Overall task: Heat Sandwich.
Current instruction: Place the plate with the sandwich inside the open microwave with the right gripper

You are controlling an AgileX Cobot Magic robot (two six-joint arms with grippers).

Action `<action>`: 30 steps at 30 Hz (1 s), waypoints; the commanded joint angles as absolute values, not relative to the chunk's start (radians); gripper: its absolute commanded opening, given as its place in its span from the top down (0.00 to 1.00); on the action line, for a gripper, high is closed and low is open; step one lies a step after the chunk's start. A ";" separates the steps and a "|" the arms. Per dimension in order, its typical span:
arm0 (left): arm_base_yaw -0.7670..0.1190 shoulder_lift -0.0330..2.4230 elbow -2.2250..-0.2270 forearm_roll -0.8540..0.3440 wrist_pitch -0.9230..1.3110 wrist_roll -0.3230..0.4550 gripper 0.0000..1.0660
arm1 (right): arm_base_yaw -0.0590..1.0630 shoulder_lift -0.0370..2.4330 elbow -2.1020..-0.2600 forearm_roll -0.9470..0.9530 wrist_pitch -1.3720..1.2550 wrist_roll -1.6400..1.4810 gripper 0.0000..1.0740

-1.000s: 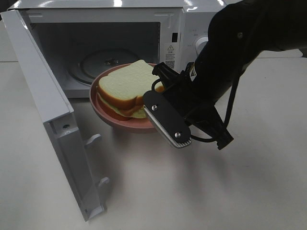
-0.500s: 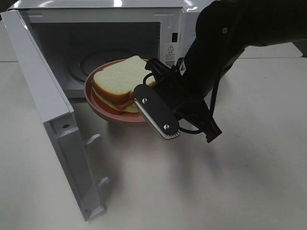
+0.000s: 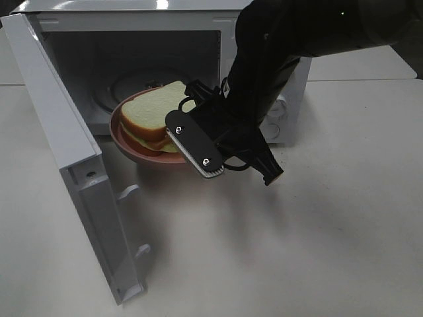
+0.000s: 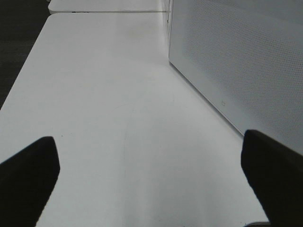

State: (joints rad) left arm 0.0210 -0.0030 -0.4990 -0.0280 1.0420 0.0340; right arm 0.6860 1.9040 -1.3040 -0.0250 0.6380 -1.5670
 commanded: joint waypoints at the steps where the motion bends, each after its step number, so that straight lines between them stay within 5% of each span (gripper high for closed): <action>1: 0.023 -0.032 -0.496 -0.028 1.037 0.035 0.05 | 0.689 1.918 -1.353 -0.021 0.640 -1.563 1.00; 30: 0.023 -0.032 -0.496 -0.028 1.037 0.036 0.05 | 0.689 2.125 -1.690 -0.077 0.773 -1.446 0.99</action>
